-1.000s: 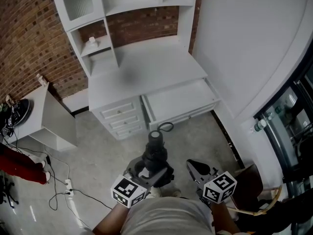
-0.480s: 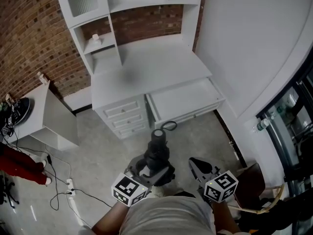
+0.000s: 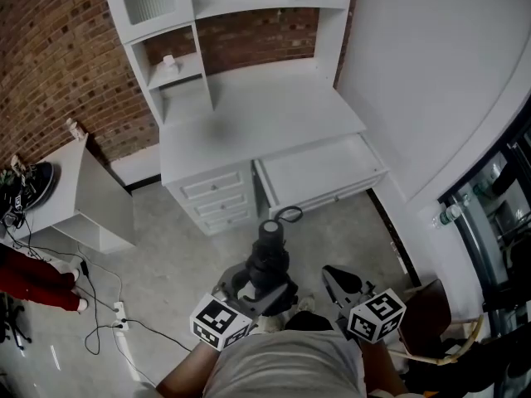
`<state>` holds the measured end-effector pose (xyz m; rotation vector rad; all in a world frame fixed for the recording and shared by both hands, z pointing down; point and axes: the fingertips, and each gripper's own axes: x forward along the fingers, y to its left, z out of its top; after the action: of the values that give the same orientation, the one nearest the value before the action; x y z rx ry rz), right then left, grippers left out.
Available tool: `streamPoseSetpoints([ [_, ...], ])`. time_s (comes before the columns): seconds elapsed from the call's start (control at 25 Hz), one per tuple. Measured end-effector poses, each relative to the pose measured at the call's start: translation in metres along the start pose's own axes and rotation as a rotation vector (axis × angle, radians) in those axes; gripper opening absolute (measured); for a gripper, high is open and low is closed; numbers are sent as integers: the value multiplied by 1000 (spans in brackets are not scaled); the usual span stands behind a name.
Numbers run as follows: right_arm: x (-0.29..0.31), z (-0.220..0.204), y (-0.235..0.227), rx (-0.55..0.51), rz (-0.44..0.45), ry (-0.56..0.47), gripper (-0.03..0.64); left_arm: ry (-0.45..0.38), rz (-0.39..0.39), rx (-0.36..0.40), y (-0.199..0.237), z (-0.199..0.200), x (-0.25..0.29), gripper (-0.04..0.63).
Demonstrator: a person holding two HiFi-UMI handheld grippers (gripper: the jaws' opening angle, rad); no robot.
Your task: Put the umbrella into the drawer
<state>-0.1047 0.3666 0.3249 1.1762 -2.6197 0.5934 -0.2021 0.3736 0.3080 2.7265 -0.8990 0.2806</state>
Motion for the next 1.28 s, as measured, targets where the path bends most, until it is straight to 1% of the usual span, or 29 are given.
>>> streamPoseSetpoints([
  [0.36, 15, 4, -9, 6, 4, -7, 28, -11, 11, -4, 18, 1, 8, 267],
  [0.68, 29, 8, -33, 37, 7, -16, 28, -1, 21, -7, 34, 2, 27, 267],
  [1.0, 50, 26, -72, 35, 22, -29, 28, -3, 37, 2, 59, 15, 61, 267],
  [1.28, 65, 41, -112, 41, 13, -35, 28, 10, 31, 2, 80, 23, 97, 267],
])
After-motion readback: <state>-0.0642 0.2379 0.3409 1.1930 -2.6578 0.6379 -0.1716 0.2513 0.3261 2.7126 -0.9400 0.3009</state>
